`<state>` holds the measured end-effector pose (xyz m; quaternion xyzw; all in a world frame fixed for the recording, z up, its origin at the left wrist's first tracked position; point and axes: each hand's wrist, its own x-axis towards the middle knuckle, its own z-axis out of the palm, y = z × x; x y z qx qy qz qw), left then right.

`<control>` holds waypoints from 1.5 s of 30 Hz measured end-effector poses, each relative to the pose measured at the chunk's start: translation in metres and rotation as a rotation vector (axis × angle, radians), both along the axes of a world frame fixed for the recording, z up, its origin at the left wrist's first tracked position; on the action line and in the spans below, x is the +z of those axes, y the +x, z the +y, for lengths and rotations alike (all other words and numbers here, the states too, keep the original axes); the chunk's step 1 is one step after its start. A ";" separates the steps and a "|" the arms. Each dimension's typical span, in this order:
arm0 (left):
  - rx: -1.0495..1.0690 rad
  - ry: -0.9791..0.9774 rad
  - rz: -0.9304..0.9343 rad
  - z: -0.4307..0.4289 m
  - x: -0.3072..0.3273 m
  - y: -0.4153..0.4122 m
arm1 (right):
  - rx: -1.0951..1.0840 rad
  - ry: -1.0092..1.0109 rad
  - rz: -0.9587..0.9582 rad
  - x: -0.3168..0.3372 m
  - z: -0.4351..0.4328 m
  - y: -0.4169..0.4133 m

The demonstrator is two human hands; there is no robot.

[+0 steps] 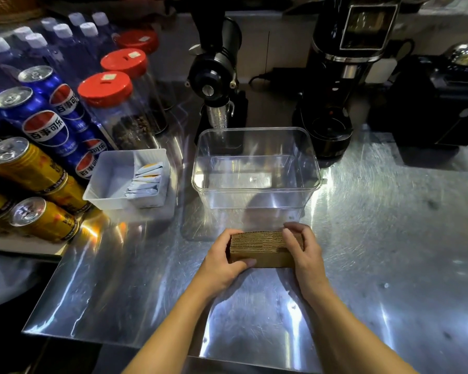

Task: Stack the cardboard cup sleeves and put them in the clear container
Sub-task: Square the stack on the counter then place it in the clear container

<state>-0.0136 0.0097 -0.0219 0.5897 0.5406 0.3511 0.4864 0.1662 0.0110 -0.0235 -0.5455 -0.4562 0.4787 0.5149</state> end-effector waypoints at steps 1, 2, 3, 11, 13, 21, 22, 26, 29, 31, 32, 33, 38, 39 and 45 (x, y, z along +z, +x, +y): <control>0.002 -0.003 -0.011 0.000 0.000 0.000 | 0.071 -0.010 -0.006 0.000 -0.002 0.007; 0.006 -0.005 -0.019 0.000 0.000 0.000 | 0.130 -0.021 -0.007 0.000 -0.004 0.014; 0.010 -0.008 -0.024 0.000 0.000 0.000 | 0.171 -0.027 -0.012 0.000 -0.005 0.021; -0.007 -0.005 0.006 0.002 -0.001 -0.010 | 0.229 -0.023 -0.077 -0.012 -0.007 0.043; -0.007 0.006 0.013 0.003 0.001 -0.012 | 0.218 -0.019 -0.095 -0.014 -0.008 0.043; 0.033 0.039 0.036 0.010 0.006 -0.011 | 0.161 0.013 -0.202 -0.011 -0.005 0.039; 0.036 0.029 0.023 0.009 0.005 -0.011 | 0.165 0.011 -0.204 -0.012 -0.006 0.039; 0.079 0.037 0.000 0.008 0.006 -0.012 | 0.133 0.050 -0.224 -0.003 -0.008 0.036; 0.094 0.078 -0.047 0.016 0.020 -0.013 | 0.116 0.105 -0.198 0.018 0.000 0.032; 0.111 0.134 -0.083 0.025 0.035 -0.013 | 0.103 0.139 -0.152 0.034 0.012 0.030; 0.129 0.174 -0.092 0.032 0.044 -0.014 | 0.101 0.158 -0.124 0.043 0.020 0.028; 0.151 0.209 -0.106 0.040 0.052 -0.014 | 0.102 0.178 -0.092 0.053 0.028 0.026; 0.205 0.277 -0.195 0.092 0.090 -0.014 | 0.056 0.183 0.030 0.096 0.081 0.010; 0.210 0.280 -0.220 0.103 0.096 -0.014 | 0.040 0.166 0.037 0.102 0.093 0.007; 0.295 0.118 -0.167 0.154 0.098 -0.009 | 0.015 -0.021 -0.014 0.111 0.150 -0.006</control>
